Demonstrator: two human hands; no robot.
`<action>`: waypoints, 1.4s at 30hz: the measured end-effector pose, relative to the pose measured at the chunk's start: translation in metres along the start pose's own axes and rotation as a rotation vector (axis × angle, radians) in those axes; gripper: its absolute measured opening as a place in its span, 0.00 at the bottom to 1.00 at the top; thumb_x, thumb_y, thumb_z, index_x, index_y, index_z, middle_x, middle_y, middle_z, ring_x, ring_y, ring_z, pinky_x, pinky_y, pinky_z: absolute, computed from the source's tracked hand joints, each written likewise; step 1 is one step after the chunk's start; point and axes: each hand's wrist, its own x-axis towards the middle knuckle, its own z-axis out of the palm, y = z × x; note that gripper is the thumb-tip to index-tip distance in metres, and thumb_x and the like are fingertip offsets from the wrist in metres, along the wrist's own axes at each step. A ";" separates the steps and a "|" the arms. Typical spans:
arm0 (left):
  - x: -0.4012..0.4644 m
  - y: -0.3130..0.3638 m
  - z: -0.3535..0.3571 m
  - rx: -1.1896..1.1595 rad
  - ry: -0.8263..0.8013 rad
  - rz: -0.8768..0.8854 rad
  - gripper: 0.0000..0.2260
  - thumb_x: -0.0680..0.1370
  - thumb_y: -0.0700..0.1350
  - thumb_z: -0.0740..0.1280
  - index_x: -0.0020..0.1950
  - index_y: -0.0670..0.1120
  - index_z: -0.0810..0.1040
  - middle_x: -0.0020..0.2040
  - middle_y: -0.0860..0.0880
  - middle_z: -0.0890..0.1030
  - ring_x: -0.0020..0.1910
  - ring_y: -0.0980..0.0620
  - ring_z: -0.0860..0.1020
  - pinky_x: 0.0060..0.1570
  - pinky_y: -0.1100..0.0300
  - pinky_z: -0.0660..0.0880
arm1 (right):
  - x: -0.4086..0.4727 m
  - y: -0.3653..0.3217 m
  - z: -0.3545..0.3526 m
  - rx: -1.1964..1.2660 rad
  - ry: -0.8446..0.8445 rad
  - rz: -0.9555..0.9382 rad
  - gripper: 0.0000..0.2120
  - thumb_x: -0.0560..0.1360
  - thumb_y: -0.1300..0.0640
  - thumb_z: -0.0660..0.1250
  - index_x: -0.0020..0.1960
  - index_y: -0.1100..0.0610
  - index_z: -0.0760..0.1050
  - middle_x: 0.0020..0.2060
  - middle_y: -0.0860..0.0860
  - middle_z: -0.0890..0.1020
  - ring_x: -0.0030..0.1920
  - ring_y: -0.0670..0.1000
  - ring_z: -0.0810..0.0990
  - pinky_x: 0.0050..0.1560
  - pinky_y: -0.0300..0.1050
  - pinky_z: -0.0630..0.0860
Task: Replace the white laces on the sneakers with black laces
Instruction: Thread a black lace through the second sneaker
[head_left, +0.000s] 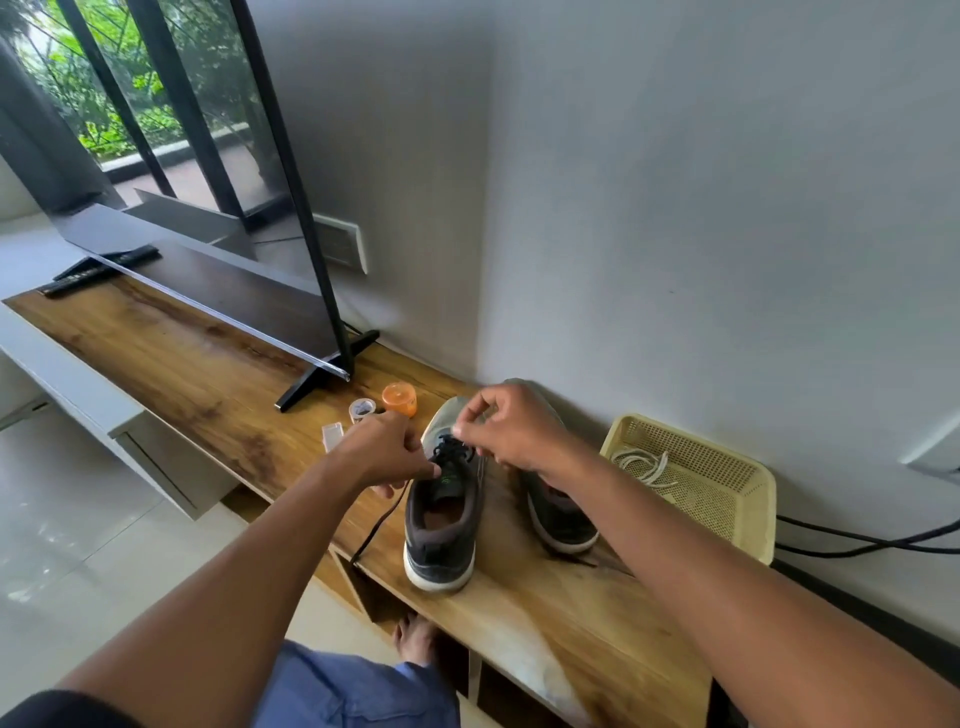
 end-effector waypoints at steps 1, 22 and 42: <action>-0.002 0.004 -0.001 0.020 0.049 0.045 0.10 0.75 0.51 0.78 0.49 0.50 0.80 0.44 0.49 0.84 0.36 0.51 0.86 0.33 0.60 0.82 | -0.002 -0.012 -0.006 0.151 -0.018 -0.009 0.06 0.76 0.54 0.76 0.47 0.55 0.83 0.31 0.48 0.83 0.27 0.43 0.77 0.30 0.40 0.74; -0.020 0.040 -0.018 -0.746 0.223 0.091 0.10 0.84 0.46 0.68 0.49 0.46 0.88 0.41 0.45 0.84 0.31 0.54 0.76 0.28 0.63 0.71 | -0.022 -0.106 -0.064 0.669 -0.018 -0.402 0.17 0.77 0.70 0.57 0.58 0.66 0.81 0.47 0.64 0.86 0.46 0.63 0.87 0.50 0.54 0.83; -0.011 0.021 -0.007 -0.113 0.028 -0.137 0.10 0.74 0.44 0.80 0.49 0.41 0.83 0.39 0.42 0.87 0.36 0.48 0.87 0.36 0.54 0.85 | -0.006 -0.066 -0.051 -0.055 0.473 -0.518 0.12 0.81 0.63 0.68 0.62 0.55 0.84 0.39 0.43 0.82 0.32 0.38 0.78 0.33 0.29 0.70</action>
